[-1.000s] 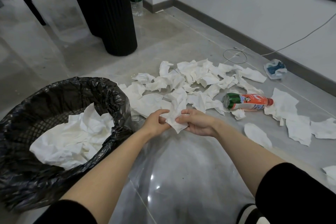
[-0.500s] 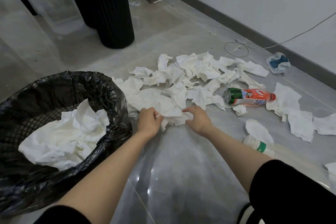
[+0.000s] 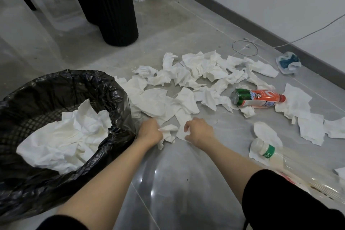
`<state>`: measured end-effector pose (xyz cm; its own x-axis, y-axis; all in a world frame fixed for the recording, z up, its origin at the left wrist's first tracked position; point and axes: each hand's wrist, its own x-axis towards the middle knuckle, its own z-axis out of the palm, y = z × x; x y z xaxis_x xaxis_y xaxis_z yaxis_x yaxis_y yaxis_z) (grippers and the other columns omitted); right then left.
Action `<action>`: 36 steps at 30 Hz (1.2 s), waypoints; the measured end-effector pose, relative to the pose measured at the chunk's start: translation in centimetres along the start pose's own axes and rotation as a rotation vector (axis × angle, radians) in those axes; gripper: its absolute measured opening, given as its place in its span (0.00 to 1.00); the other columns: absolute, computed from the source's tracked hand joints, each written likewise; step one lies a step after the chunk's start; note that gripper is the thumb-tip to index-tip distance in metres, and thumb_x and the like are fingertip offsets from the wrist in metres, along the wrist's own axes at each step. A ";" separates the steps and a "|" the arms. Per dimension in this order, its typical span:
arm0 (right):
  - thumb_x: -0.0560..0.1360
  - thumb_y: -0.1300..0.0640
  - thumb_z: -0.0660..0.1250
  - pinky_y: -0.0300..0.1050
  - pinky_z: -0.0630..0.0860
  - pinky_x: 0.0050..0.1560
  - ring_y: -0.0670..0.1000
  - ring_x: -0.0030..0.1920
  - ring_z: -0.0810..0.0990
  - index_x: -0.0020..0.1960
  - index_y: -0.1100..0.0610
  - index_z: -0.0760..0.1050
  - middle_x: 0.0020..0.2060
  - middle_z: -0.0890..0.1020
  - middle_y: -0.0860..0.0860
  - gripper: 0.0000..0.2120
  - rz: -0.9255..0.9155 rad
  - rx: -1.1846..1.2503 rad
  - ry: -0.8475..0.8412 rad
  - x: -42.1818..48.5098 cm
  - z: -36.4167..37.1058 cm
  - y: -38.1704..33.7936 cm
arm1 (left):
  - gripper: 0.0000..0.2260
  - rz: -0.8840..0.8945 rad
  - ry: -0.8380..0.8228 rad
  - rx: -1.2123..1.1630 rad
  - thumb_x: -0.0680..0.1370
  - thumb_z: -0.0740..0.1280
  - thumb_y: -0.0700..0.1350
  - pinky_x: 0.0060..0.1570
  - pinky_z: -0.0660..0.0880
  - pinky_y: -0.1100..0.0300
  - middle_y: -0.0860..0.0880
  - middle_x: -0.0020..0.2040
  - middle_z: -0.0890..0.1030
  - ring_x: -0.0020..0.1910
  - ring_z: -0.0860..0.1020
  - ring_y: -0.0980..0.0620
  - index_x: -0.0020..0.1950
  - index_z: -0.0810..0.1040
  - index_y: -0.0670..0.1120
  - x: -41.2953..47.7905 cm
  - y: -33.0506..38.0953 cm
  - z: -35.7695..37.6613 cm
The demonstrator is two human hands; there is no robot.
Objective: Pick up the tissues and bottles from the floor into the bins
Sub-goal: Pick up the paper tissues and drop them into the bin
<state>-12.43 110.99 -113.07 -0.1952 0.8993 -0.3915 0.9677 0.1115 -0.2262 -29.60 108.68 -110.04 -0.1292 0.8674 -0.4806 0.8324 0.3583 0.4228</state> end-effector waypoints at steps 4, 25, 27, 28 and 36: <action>0.73 0.60 0.67 0.46 0.73 0.53 0.54 0.63 0.67 0.51 0.59 0.78 0.65 0.67 0.51 0.07 -0.088 -0.013 -0.033 -0.5 0.3 0.0 | 0.07 -0.006 0.010 -0.009 0.71 0.64 0.35 0.44 0.71 0.58 0.39 0.51 0.80 0.53 0.78 0.43 0.35 0.70 0.43 -0.3 0.3 0.0; 0.77 0.59 0.54 0.48 0.71 0.54 0.59 0.54 0.75 0.55 0.61 0.75 0.51 0.77 0.58 0.13 0.147 0.652 0.326 -6.2 -10.4 -1.5 | 0.16 0.195 -0.002 -0.309 0.70 0.59 0.32 0.50 0.79 0.54 0.44 0.50 0.82 0.50 0.80 0.47 0.50 0.82 0.43 -5.9 3.4 -5.1; 0.79 0.55 0.49 0.46 0.68 0.46 0.57 0.45 0.72 0.45 0.58 0.70 0.45 0.74 0.55 0.13 0.112 0.715 0.300 -6.5 -12.1 -2.9 | 0.15 0.242 0.053 -0.361 0.71 0.58 0.31 0.41 0.79 0.61 0.49 0.39 0.81 0.41 0.79 0.50 0.41 0.81 0.47 -7.1 3.9 -7.2; 0.78 0.53 0.48 0.45 0.66 0.41 0.54 0.39 0.70 0.41 0.56 0.66 0.41 0.72 0.53 0.13 0.095 0.748 0.282 -7.0 -13.1 -4.0 | 0.16 0.256 0.093 -0.382 0.71 0.58 0.31 0.35 0.76 0.66 0.52 0.35 0.78 0.37 0.78 0.52 0.38 0.80 0.48 -8.0 4.1 -8.6; 0.80 0.63 0.51 0.37 0.73 0.21 0.51 0.26 0.79 0.66 0.62 0.60 0.54 0.75 0.61 0.15 -0.098 0.873 0.123 -9.4 -17.1 -13.3 | 0.14 0.203 0.328 -0.523 0.70 0.60 0.31 0.43 0.81 0.57 0.45 0.39 0.82 0.42 0.80 0.47 0.44 0.83 0.43 -12.4 0.0 -16.2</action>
<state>-20.75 108.29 -91.09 -0.2038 0.9473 -0.2473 0.4702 -0.1269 -0.8734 -36.78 103.54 -91.66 -0.2237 0.9663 -0.1271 0.4961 0.2251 0.8386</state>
